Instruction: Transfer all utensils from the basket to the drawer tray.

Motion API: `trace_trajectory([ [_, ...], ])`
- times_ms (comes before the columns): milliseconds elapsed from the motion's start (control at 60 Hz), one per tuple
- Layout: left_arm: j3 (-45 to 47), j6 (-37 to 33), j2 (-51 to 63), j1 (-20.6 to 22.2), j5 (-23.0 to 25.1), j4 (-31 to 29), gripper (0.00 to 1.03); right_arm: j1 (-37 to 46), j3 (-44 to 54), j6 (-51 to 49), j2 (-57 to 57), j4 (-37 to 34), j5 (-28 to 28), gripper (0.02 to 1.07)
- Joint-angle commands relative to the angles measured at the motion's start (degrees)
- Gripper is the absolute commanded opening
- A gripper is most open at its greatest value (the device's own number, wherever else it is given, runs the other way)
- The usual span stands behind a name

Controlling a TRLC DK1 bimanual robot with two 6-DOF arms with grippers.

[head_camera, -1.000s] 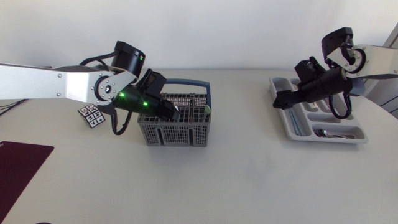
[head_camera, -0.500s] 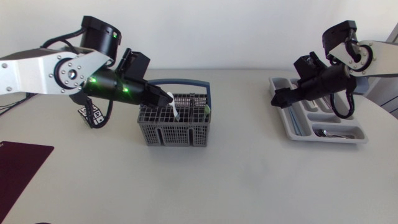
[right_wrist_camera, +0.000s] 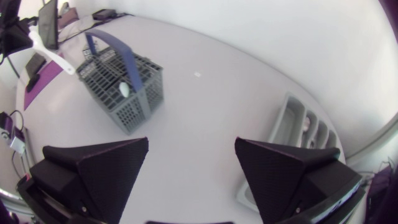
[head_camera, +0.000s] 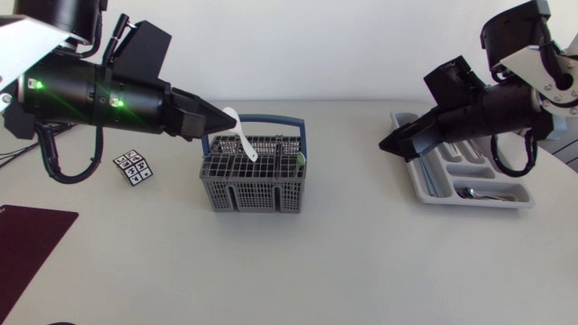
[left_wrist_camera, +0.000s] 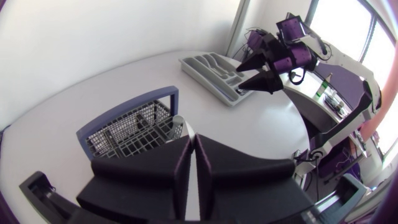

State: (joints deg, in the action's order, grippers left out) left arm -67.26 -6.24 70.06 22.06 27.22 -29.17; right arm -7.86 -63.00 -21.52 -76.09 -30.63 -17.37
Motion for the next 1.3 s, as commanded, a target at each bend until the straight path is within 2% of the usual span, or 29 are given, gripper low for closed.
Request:
trace_trajectory([
  [0,-1.03,-1.67,-0.19,1.49,2.40,-1.33,0.06,-2.07,2.45,-3.00,3.06,-1.62,-3.29,1.02],
  [117,0.20,-4.39,0.34,3.51,6.26,-1.77,0.06,-4.54,4.91,-6.69,7.36,-1.89,-7.51,1.02],
  [267,1.08,-6.86,2.01,5.71,11.19,-2.30,0.06,-10.07,8.42,-9.86,11.85,-2.50,-9.97,1.02],
  [367,1.17,-8.53,3.85,6.76,17.34,-3.18,0.06,-14.03,10.53,-11.62,13.78,-3.03,-12.17,1.02],
  [483,1.43,-10.02,4.91,9.58,19.01,-3.70,0.06,-17.81,12.64,-12.67,15.80,-2.41,-14.36,1.01],
  [733,1.26,-10.72,6.75,14.15,20.33,-4.14,0.06,-20.53,14.84,-13.29,16.68,-0.83,-18.76,0.92],
  [900,0.38,-10.72,7.63,15.11,21.12,-4.41,0.06,-22.73,16.33,-13.20,17.47,0.05,-20.52,0.75],
  [1033,0.03,-10.72,7.81,15.46,21.56,-4.58,0.06,-22.90,16.24,-13.11,17.47,0.13,-21.39,0.51],
  [1283,-0.24,-10.72,7.81,15.90,21.64,-4.58,0.06,-23.08,15.98,-13.11,16.94,-0.30,-23.24,0.20],
])
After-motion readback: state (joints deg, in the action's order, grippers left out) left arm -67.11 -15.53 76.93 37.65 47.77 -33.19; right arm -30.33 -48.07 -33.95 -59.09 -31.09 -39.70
